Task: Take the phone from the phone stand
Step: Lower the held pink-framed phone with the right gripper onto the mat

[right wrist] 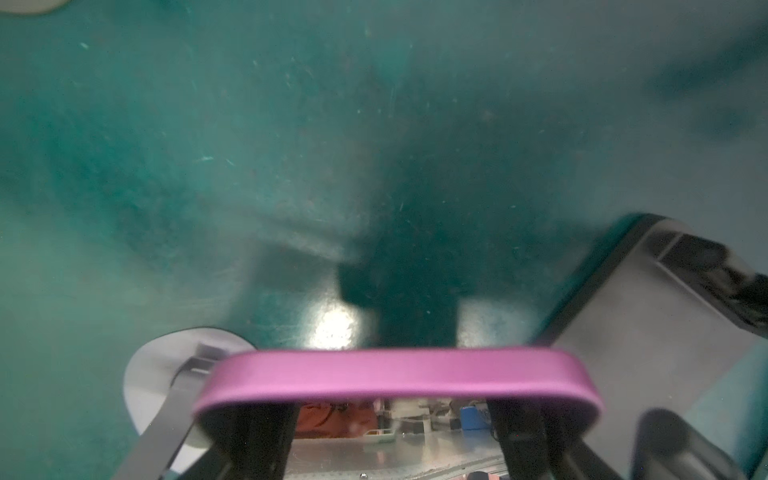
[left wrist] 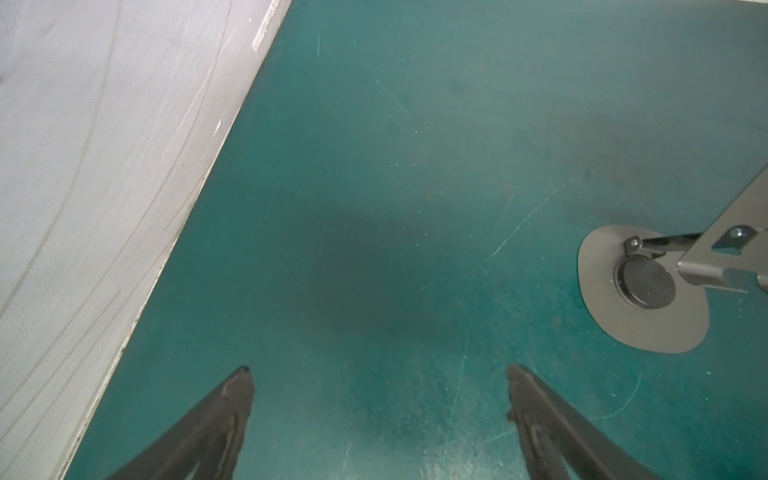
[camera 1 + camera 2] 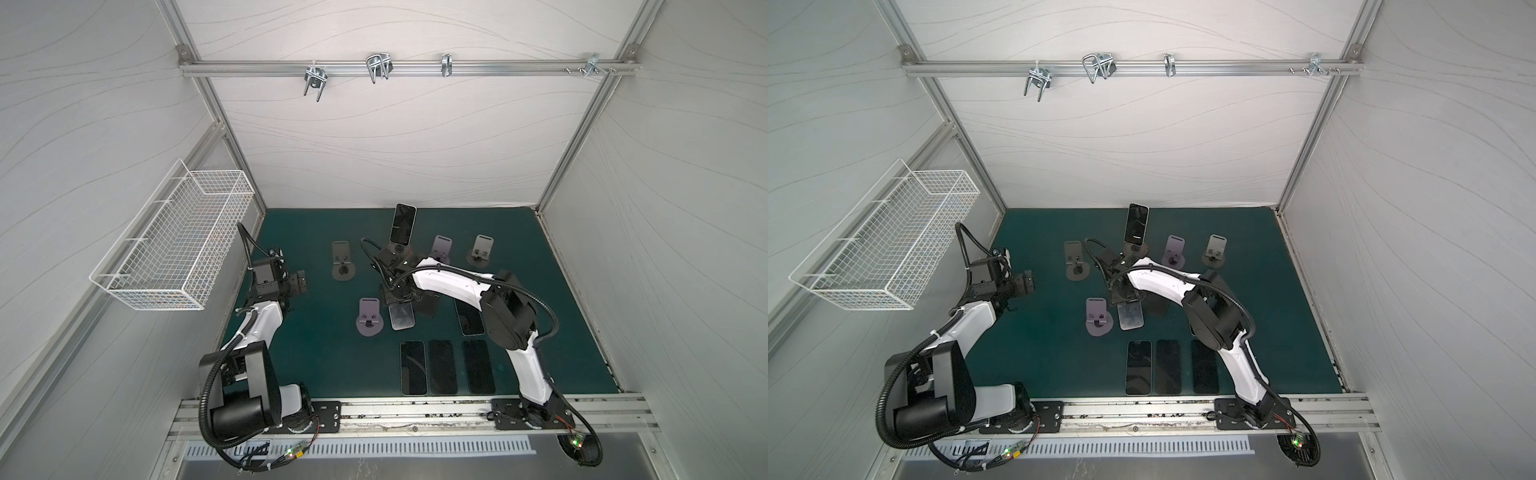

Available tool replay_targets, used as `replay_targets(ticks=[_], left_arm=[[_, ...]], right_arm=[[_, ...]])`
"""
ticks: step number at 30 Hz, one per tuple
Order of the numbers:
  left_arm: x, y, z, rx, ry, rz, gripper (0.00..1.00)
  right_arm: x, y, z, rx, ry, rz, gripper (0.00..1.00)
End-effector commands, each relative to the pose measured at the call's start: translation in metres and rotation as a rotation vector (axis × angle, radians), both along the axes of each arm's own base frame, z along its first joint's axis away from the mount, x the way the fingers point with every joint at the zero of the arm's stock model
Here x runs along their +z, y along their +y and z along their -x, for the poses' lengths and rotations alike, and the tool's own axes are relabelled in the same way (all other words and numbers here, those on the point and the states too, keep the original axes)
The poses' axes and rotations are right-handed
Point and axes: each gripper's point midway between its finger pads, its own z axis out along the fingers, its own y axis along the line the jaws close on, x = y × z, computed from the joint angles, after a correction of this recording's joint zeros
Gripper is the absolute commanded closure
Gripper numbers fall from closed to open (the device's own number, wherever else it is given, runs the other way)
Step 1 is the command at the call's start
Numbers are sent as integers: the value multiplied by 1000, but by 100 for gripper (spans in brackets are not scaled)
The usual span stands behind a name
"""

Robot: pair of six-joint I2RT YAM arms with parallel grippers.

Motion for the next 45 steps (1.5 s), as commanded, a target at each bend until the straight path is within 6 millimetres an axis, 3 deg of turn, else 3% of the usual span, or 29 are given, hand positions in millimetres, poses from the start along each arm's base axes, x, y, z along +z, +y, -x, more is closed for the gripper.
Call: replay_targets(ticks=[1, 21, 37, 45], left_arm=[[16, 3, -10, -12, -40, -16, 3], [15, 3, -11, -14, -33, -14, 4], [14, 3, -11, -15, -29, -12, 5], [15, 3, -11, -14, -36, -14, 5]], right_arm=[[-9, -2, 4, -7, 26, 21, 38], [-41, -8, 24, -29, 119, 64, 36], [-79, -18, 36, -57, 192, 126, 31], [-85, -22, 38, -80, 204, 140, 28]])
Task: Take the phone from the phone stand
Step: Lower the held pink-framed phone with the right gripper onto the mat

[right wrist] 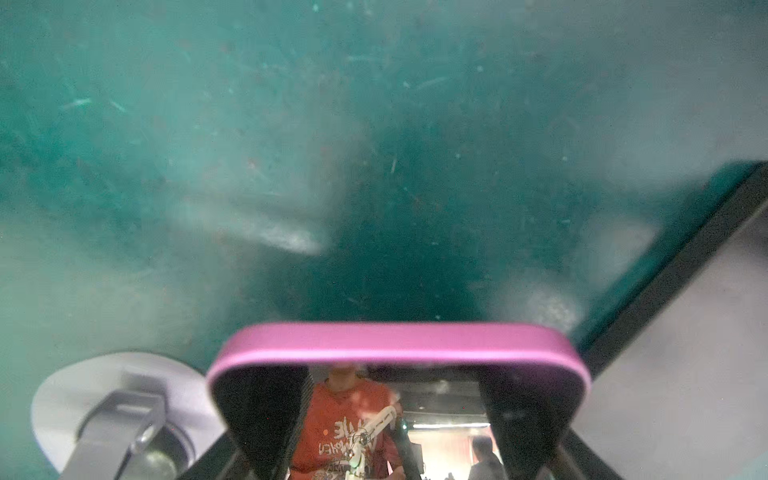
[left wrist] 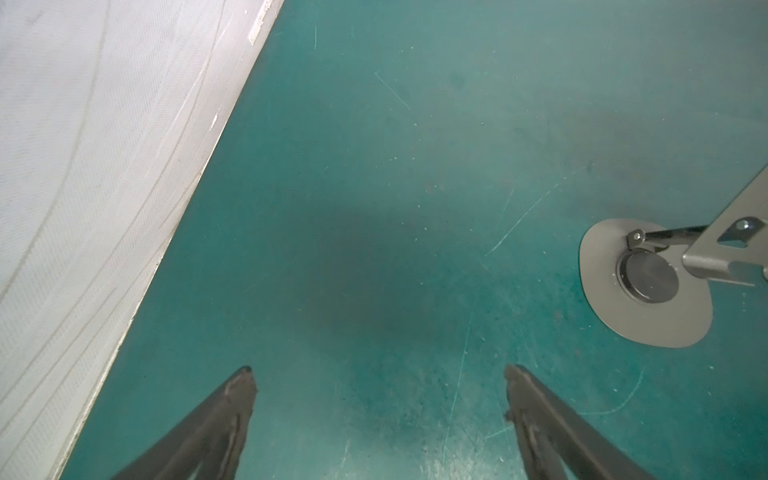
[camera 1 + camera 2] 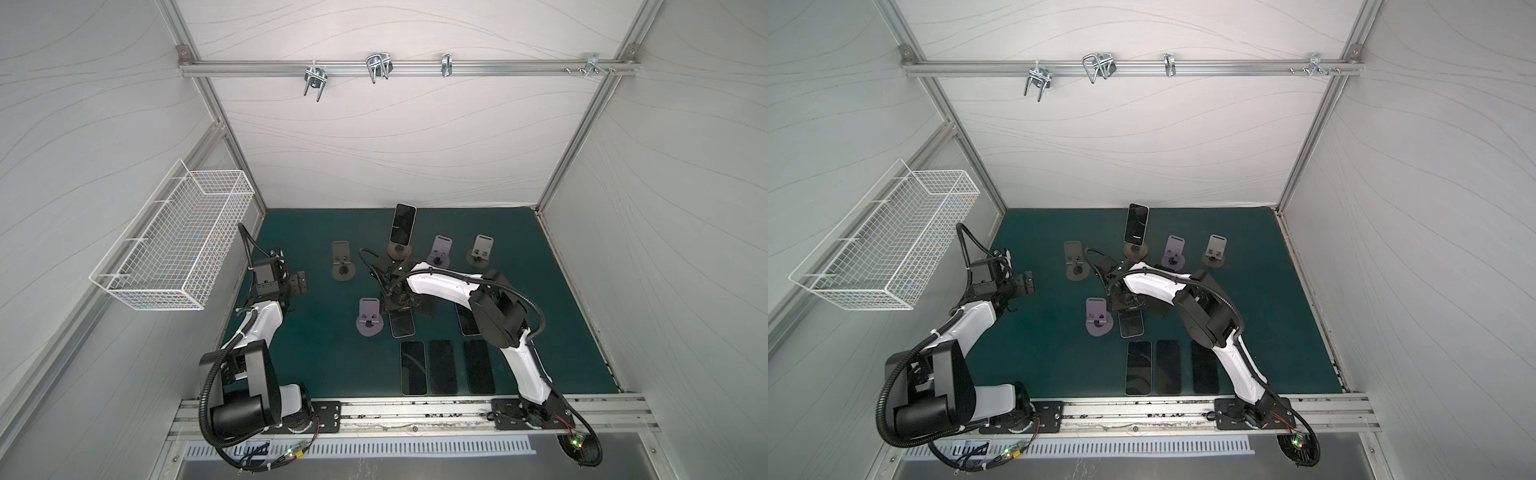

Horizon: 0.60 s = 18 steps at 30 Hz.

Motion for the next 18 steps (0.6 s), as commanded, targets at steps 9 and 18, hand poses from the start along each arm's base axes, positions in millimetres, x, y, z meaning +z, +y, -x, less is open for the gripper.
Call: replay_targets(ticks=[9, 18], left_arm=[[18, 4, -12, -11, -45, -16, 5], [17, 3, -13, -14, -43, -15, 5]], right_arm=[[-52, -28, 23, -70, 103, 133, 23], [-53, -28, 22, -83, 101, 138, 22]])
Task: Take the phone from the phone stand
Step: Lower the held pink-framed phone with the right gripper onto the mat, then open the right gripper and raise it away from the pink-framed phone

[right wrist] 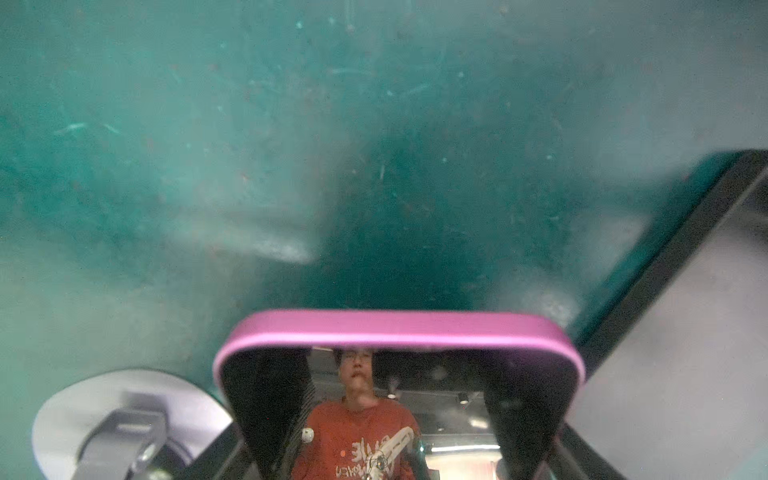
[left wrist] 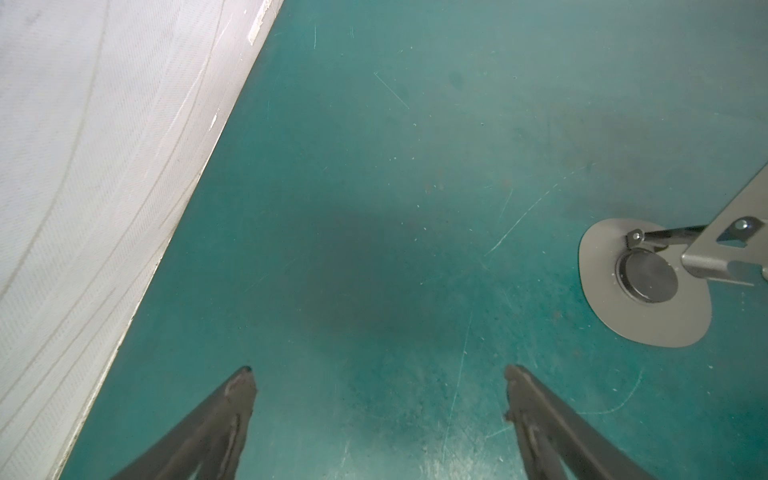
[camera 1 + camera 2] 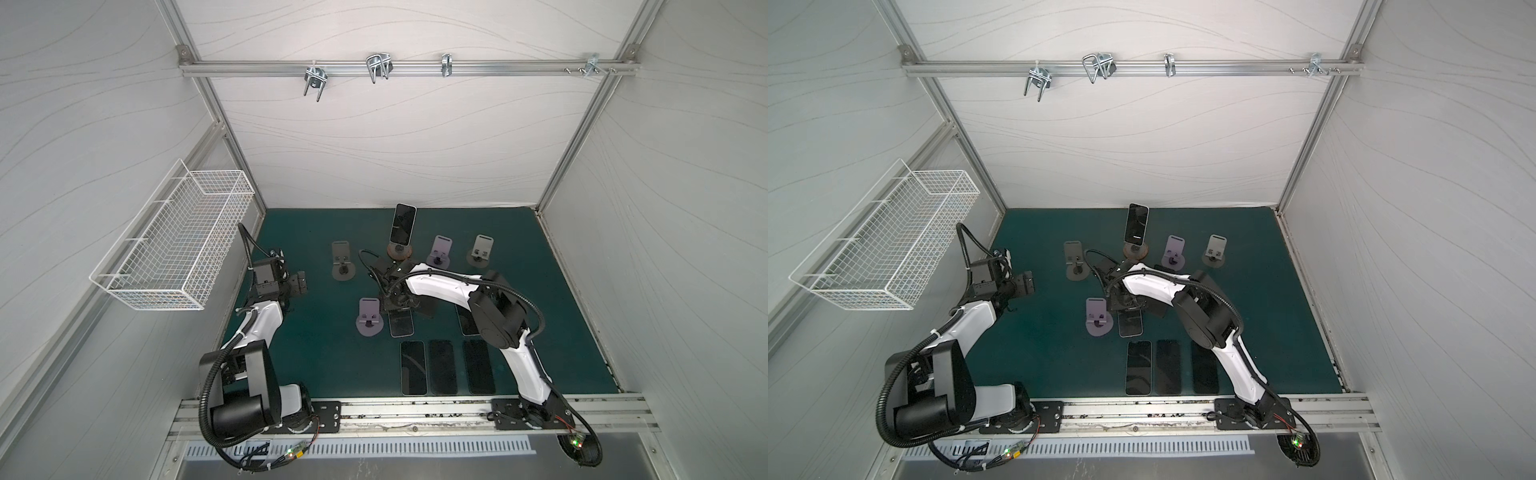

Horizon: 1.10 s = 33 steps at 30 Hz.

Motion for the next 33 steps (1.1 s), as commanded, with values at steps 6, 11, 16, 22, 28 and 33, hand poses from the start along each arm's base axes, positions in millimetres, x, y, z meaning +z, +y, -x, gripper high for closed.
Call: replay_targets(ticks=[6, 11, 16, 22, 28, 33], left_arm=[[18, 4, -12, -10, -45, -18, 5], [18, 4, -12, -10, -48, -18, 5], [19, 4, -12, -9, -51, -19, 5], [18, 3, -11, -11, -49, -17, 5], [18, 3, -11, -12, -48, -18, 5], [18, 3, -11, -14, -47, -17, 5]], right_arm=[[-53, -28, 27, -36, 130, 131, 22], [-53, -27, 26, -35, 132, 137, 21], [-54, -27, 26, -38, 133, 138, 21], [-54, -30, 26, -49, 128, 154, 20], [-53, -29, 26, -49, 127, 153, 19], [-49, -27, 24, -48, 116, 151, 18]])
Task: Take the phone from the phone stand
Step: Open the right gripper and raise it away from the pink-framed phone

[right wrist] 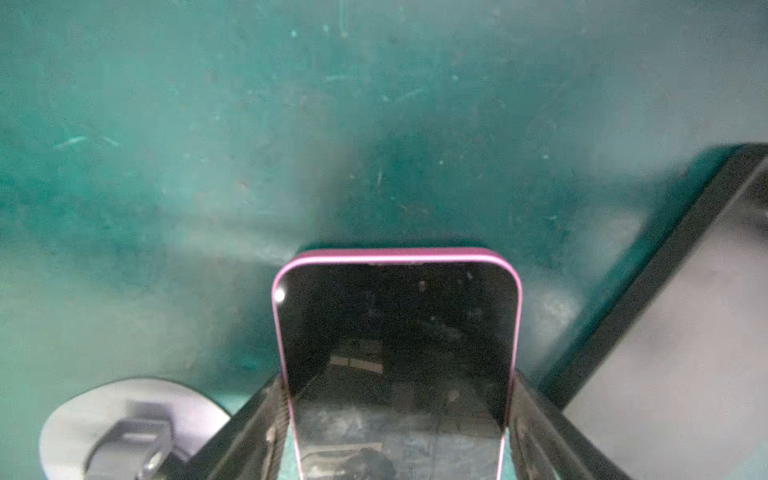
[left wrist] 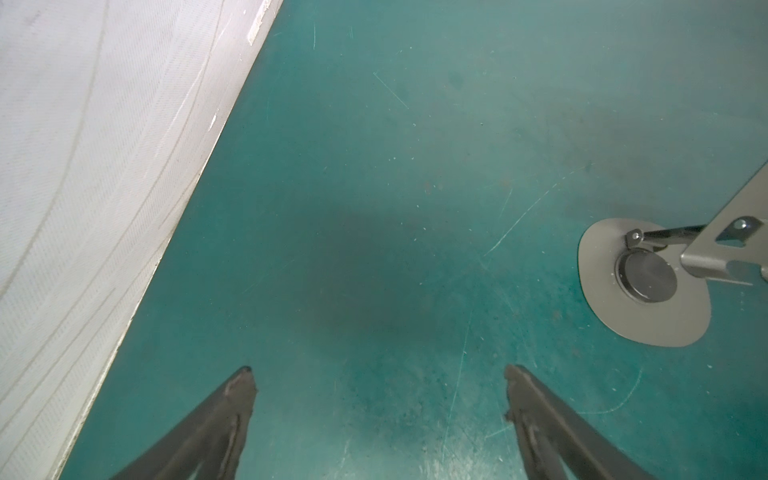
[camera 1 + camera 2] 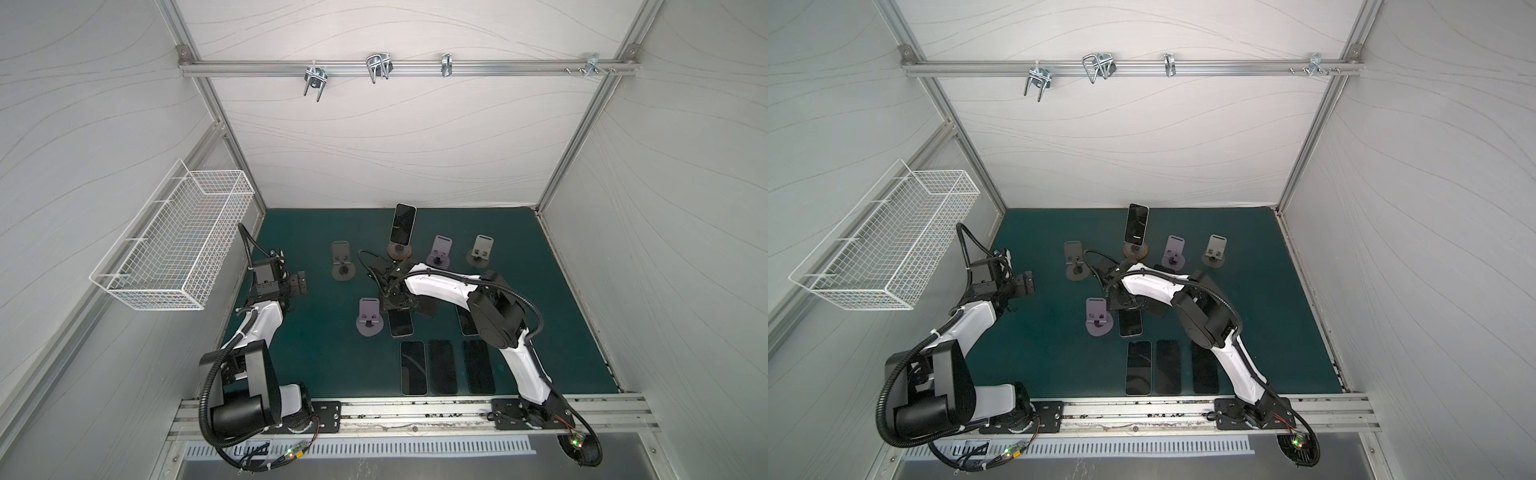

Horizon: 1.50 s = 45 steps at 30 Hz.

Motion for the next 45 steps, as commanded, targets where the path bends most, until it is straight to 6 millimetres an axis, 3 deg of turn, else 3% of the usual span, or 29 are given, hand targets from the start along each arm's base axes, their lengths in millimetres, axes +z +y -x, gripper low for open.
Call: replay_targets(ticks=[1, 7, 18, 24, 28, 33, 36, 42, 45], left_arm=[[18, 3, -11, -13, -48, -16, 5], [18, 3, -11, -13, -47, -16, 5], [21, 1, -8, -20, -71, -22, 5], [22, 1, -6, -17, -75, -26, 5], [22, 1, -4, -15, -76, -26, 5], [23, -1, -2, -24, -86, -29, 5], [24, -2, -2, -30, -90, -27, 5], [23, -5, -1, -42, -84, -24, 5], [20, -7, 0, -56, -62, -16, 5]], right_arm=[[-47, -28, 23, -30, 114, 148, 17], [-23, -15, 13, -44, 83, 110, 16], [45, -5, -9, -47, -49, 34, 15], [72, -12, -20, -69, -83, 8, 15], [110, -21, -29, -60, -158, -45, 14], [162, -42, -34, -9, -295, -116, 13], [182, -63, -35, 0, -353, -138, 12], [219, -129, -40, -45, -577, -95, 9], [224, -159, -40, -64, -666, -104, 6]])
